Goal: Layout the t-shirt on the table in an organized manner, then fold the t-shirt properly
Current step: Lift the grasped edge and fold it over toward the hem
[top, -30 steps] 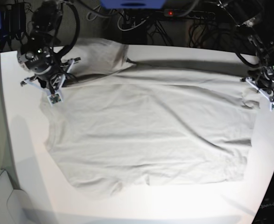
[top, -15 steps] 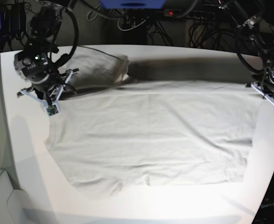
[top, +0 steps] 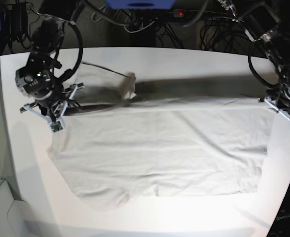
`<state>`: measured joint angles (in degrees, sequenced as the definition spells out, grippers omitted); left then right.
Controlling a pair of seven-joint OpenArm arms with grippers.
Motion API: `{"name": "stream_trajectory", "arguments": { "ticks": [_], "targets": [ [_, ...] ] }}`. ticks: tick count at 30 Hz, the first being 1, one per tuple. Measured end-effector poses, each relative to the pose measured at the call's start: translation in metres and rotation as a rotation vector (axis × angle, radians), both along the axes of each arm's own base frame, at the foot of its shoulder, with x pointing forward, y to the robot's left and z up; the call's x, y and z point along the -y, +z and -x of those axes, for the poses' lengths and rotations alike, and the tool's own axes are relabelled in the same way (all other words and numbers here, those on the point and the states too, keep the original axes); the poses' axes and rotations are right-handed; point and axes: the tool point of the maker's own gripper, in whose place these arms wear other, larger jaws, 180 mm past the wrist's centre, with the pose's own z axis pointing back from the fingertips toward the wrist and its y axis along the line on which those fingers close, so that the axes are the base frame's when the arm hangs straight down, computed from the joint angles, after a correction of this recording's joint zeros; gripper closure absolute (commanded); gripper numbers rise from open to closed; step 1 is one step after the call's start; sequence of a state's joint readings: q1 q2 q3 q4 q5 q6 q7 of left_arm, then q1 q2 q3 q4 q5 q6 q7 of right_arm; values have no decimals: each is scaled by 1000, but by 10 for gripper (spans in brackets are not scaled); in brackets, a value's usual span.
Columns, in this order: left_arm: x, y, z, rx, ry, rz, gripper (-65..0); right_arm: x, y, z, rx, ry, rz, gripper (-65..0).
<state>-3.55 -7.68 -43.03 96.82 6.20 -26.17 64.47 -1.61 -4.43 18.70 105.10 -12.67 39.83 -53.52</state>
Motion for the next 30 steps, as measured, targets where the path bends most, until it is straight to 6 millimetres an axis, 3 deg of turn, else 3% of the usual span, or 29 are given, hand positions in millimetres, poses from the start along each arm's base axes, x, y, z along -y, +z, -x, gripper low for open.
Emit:
{"name": "stream_trajectory", "arguments": {
  "ticks": [6,15,22,30],
  "targets": [
    [1,-6,-13,2,5,40,-3,-4,-7,-12,-13,5,-25,0],
    [3,-5,-37,26,8,81,-3,-4,11,-37,46,7,-27,0],
    [6,-15,-36,5,10,104,-3,-1,-10,-40,-23,12,-42,0],
    [-13,-8,-30,26,50,89,-3,-6,-4,-54,-5,25,-46,0]
  ]
}}
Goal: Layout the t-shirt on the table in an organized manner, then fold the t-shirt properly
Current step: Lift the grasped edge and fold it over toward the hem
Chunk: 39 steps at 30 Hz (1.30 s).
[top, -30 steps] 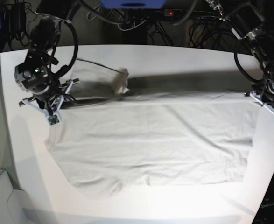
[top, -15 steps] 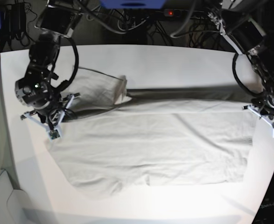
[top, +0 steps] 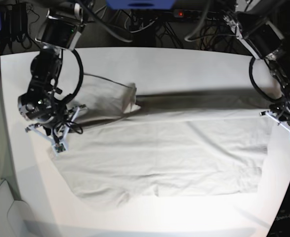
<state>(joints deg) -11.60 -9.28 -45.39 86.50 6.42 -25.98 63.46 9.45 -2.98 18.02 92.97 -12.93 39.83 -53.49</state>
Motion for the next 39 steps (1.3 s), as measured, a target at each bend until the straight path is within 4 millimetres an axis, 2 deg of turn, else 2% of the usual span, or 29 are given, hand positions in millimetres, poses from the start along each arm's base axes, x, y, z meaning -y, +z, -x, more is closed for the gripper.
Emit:
{"name": "stream_trajectory", "arguments": {
  "ticks": [3,5,9,19,23,28,34,39],
  "targets": [
    [-5,2,0,23,9,-11,-4,-14,4,-6,11,45,3,0],
    [-4,-5,1,10,9,3,-4,-17,6,-9,23,51,-6,0],
    [1,-25,7,-40,9,43,-4,-19,5,-8,15,62,8,0],
    [-2,-31,1,-11,4,51,-6,-20,4,-8,13,65,7,0],
    [2,-41,3,-32,5,74,-6,-22,-8,-6,-24,69,-6,0],
    [-3,-28,-12,30,-3,54,-6,-16,-9,-4,-31,67,9,0],
    [-4,-23,-16,42,-2,51,-6,-17,-9,-4,-31,67,7,0],
    [-4,-12,-29,79,-7,50,-8,-17,-9,-5,-31,67,7,0]
  ]
}}
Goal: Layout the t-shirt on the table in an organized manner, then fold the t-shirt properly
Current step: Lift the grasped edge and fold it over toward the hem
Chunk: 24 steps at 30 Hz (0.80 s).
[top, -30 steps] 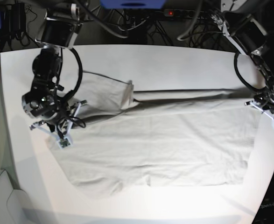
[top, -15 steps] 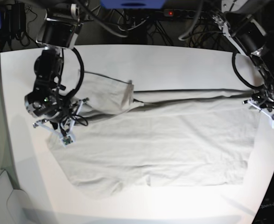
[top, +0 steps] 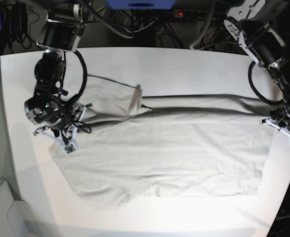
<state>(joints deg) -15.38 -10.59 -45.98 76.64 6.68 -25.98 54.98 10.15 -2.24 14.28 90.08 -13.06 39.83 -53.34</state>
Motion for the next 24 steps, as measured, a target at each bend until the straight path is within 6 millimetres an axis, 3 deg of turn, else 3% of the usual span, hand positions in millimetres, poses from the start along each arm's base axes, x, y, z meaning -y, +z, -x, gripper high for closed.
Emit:
{"name": "stream_trajectory", "arguments": {
  "ticks": [7,9,17,20,24],
  "targets": [
    [0,4,-4,5,1,-1,-13,0,0,0,0,0,0,0],
    [0,7,-7,16,-1,-2,-46,0,0,0,-1,0,1,0],
    [-1,1,-1,-4,3,-2,-428,0,0,0,-1,0,1,-1],
    [-2,2,0,-2,8,-2,-478,2,0,0,1,0,3,-6],
    [-2,3,0,-1,8,-3,-479,4,0,0,0,-1,7,-114]
  ]
}}
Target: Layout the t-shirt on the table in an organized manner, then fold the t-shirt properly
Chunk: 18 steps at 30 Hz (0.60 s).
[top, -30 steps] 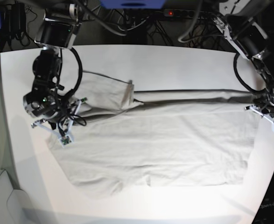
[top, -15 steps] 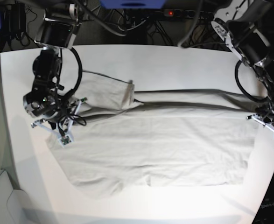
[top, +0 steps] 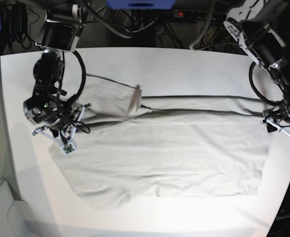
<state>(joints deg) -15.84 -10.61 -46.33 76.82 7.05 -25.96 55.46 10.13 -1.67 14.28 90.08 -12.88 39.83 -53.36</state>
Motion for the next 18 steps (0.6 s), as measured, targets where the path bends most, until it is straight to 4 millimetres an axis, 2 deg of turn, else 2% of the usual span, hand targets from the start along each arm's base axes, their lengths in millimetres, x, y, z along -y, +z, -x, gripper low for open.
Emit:
{"name": "stream_trajectory", "arguments": {
  "ticks": [5,8,11,14,16,18],
  "targets": [
    [-11,-8,18,-39,10,-21,-481,8,1,1,0,-1,20,-326],
    [-16,-15,30,-49,40,-5,-481,12,0,3,-8,-6,30,-417],
    [-19,-17,36,-46,65,9,-481,13,2,3,-3,-10,32,-452],
    [-22,-18,40,-45,68,2,-481,18,19,5,50,-14,59,-452],
    [-21,-25,48,-65,69,7,-481,21,27,13,77,-16,76,-452],
    [-22,-29,54,-84,75,11,-481,21,27,26,73,-19,87,-452]
  ]
}}
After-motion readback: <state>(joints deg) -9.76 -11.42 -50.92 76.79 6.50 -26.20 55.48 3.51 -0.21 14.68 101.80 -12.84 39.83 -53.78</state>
